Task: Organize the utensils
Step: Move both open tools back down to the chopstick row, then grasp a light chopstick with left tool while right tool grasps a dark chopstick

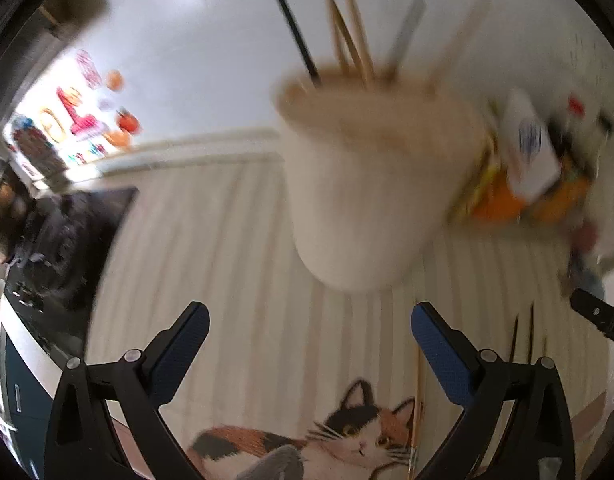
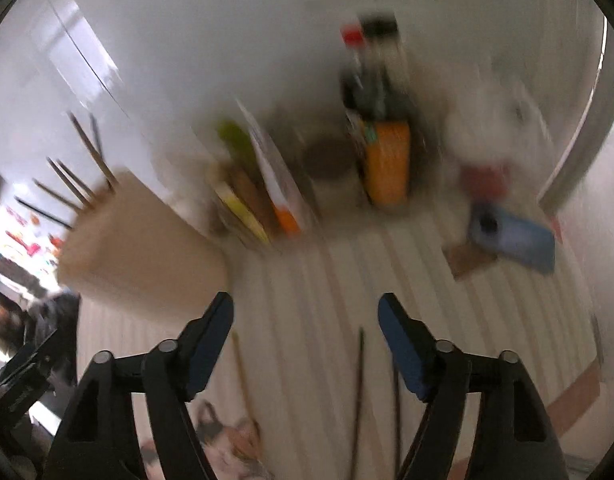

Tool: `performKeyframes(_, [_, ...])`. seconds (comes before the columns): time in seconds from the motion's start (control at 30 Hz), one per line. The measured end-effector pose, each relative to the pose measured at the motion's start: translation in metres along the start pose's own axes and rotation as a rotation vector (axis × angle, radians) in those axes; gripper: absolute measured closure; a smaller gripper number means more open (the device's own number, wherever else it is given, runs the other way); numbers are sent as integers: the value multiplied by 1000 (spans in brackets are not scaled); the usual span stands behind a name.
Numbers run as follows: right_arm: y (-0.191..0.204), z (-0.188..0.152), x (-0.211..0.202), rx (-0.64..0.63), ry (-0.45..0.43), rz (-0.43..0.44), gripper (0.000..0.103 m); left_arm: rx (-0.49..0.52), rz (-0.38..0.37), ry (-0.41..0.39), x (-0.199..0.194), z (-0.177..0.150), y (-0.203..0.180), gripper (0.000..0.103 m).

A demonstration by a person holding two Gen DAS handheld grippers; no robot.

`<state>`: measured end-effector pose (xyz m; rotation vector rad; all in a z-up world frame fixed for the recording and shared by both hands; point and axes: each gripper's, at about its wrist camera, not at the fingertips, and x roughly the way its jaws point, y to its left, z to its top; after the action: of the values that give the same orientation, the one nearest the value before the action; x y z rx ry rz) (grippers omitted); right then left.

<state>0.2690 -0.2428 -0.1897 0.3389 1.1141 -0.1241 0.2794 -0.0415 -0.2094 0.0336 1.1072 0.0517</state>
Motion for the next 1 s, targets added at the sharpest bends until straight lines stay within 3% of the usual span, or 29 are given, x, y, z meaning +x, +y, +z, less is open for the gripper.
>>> performKeyframes(0.1, [-8, -14, 29, -9, 112, -31, 56, 32, -38, 102, 31, -14, -26, 3])
performKeyframes(0.17, [-14, -28, 52, -26, 179, -59, 59, 55, -65, 167, 51, -24, -45, 5])
performKeyframes(0.2, [-18, -34, 61, -24, 205, -75, 62, 65, -79, 191, 57, -27, -53, 11])
performKeyframes(0.23, [-22, -40, 68, -23, 231, -81, 62, 79, -84, 221, 67, -31, -62, 20])
performKeyframes(0.4, [-35, -61, 96, -17, 311, -116, 62, 139, -75, 281, 97, -43, -90, 36])
performKeyframes(0.5, [-37, -70, 103, -20, 337, -121, 62, 175, -45, 300, 108, -50, -101, 59])
performKeyframes(0.57, [-38, -75, 107, -27, 348, -132, 62, 175, -45, 273, 109, -53, -102, 68])
performKeyframes(0.6, [-38, -79, 107, -32, 342, -137, 62, 176, -53, 271, 109, -54, -102, 77])
performKeyframes(0.63, [-38, -81, 108, -39, 337, -144, 63, 182, -54, 268, 109, -55, -103, 94])
performKeyframes(0.83, [-33, -91, 107, -79, 316, -214, 88, 209, -2, 277, 108, -64, -78, 98])
performKeyframes(1.0, [-13, -103, 106, -130, 313, -186, 95, 182, 40, 302, 105, -81, -39, 98])
